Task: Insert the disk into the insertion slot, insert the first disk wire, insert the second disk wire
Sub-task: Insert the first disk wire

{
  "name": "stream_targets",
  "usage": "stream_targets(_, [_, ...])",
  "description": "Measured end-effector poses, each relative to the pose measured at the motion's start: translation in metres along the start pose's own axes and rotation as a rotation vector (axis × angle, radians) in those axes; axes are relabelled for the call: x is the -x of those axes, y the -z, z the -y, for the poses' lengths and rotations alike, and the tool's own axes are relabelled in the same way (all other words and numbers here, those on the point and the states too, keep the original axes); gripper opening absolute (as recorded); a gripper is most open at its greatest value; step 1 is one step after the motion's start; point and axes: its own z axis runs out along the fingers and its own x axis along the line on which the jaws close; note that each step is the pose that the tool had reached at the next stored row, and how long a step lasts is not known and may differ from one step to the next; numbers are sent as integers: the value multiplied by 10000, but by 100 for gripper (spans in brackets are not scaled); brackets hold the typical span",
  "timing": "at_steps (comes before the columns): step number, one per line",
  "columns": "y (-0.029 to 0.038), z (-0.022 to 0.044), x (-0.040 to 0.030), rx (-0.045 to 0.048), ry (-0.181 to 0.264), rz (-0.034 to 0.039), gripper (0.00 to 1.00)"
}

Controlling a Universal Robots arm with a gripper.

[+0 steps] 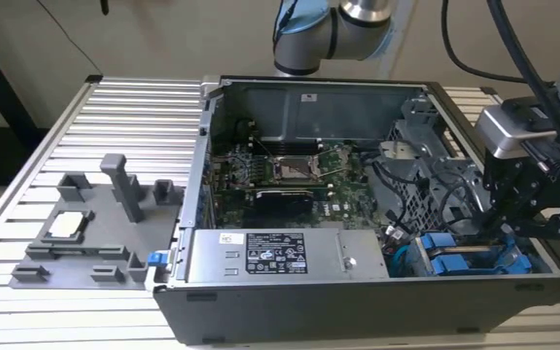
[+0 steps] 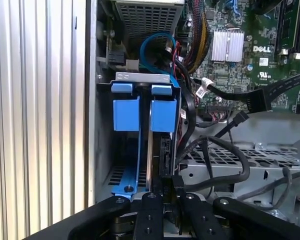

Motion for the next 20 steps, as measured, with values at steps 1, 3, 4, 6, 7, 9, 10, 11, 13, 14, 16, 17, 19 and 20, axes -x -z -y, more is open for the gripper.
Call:
stream_targets(1, [-4, 0, 0, 0, -7, -1, 19])
stream_targets(3, [-9, 0, 1, 0, -20, -5, 19])
stream_targets(4, [-11, -1, 2, 0, -25, -6, 19])
stream_targets(6, [-17, -1, 3, -1, -40, -5, 19])
stream_targets(7, [-19, -1, 3, -1, -47, -6, 19])
stream_targets(9, [-24, -1, 3, -1, -74, -13, 19])
stream_targets(10, [-27, -1, 3, -2, -87, -18, 19])
stream_targets(11, [-31, -1, 3, -2, -98, -20, 19])
stream_targets(13, [-45, -2, 3, -1, -120, -36, 19])
stream_targets(14, [-55, -3, 3, -1, -132, -44, 19])
stream_targets(16, [-72, -4, 2, -1, -156, -56, 19])
stream_targets(17, [-78, -4, 2, -2, -163, -62, 19])
stream_targets(19, [-82, -4, 2, -2, -166, -62, 19])
stream_targets(20, [-83, -5, 2, -3, -167, -60, 19])
